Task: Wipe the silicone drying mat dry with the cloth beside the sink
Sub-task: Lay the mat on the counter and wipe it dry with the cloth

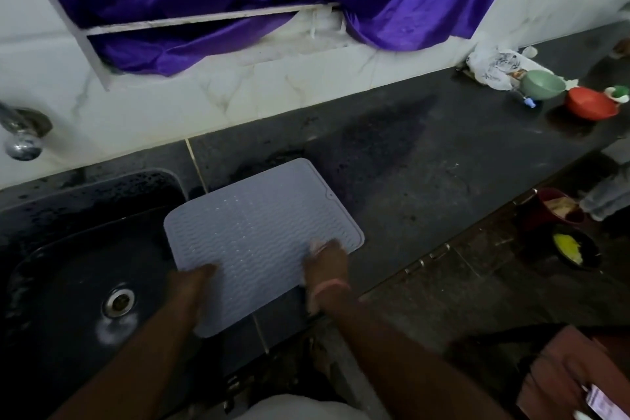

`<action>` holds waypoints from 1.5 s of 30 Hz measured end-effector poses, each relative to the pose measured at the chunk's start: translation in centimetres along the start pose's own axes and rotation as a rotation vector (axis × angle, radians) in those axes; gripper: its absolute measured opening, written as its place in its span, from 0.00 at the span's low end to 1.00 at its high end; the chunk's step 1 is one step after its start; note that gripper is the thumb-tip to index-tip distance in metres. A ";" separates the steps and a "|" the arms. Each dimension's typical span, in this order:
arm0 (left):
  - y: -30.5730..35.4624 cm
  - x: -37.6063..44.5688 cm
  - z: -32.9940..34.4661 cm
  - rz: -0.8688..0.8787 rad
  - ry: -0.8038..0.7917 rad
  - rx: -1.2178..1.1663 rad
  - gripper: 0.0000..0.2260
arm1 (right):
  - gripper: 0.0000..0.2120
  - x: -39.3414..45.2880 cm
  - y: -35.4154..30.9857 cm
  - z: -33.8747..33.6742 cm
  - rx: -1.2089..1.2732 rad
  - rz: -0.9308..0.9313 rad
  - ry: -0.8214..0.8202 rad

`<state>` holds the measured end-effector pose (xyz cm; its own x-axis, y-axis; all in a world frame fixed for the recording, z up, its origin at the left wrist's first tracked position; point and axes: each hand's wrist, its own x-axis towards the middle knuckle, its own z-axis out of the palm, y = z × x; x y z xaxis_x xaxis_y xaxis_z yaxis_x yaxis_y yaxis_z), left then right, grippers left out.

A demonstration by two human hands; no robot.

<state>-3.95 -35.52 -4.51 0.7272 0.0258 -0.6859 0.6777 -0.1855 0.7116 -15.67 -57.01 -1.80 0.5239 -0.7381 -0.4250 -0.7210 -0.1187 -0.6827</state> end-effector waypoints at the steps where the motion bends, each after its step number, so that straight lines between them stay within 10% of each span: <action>1: -0.1 0.6 0.4 -0.008 0.005 -0.002 0.31 | 0.15 -1.5 0.1 1.8 0.042 0.007 -0.098; 6: -0.3 1.0 1.8 -0.030 0.058 -0.006 0.39 | 0.11 -0.6 -2.2 0.6 0.360 0.106 -0.438; 9: 0.5 0.5 2.4 -0.059 0.090 0.124 0.64 | 0.15 7.1 -3.6 -4.8 0.334 0.106 -0.225; 11: 1.2 0.0 3.1 -0.049 0.124 0.268 0.63 | 0.16 11.9 -4.5 -7.3 0.342 0.057 -0.073; 25: 6.3 1.9 13.3 0.335 -0.044 1.219 0.57 | 0.17 20.9 -9.3 -2.8 -0.805 -0.779 -0.266; 34: 7.0 3.0 16.0 0.293 -0.084 1.408 0.63 | 0.11 17.1 -4.3 -5.0 -0.787 -0.842 -0.237; 45: 6.7 3.4 16.3 0.302 -0.084 1.418 0.66 | 0.10 15.9 -2.4 -9.2 -0.668 -0.497 -0.448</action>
<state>1.32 -52.72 -4.57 0.7780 -0.2365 -0.5821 -0.2083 -0.9711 0.1162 -9.77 -74.53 -1.49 0.8662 -0.1932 -0.4608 -0.4061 -0.8095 -0.4240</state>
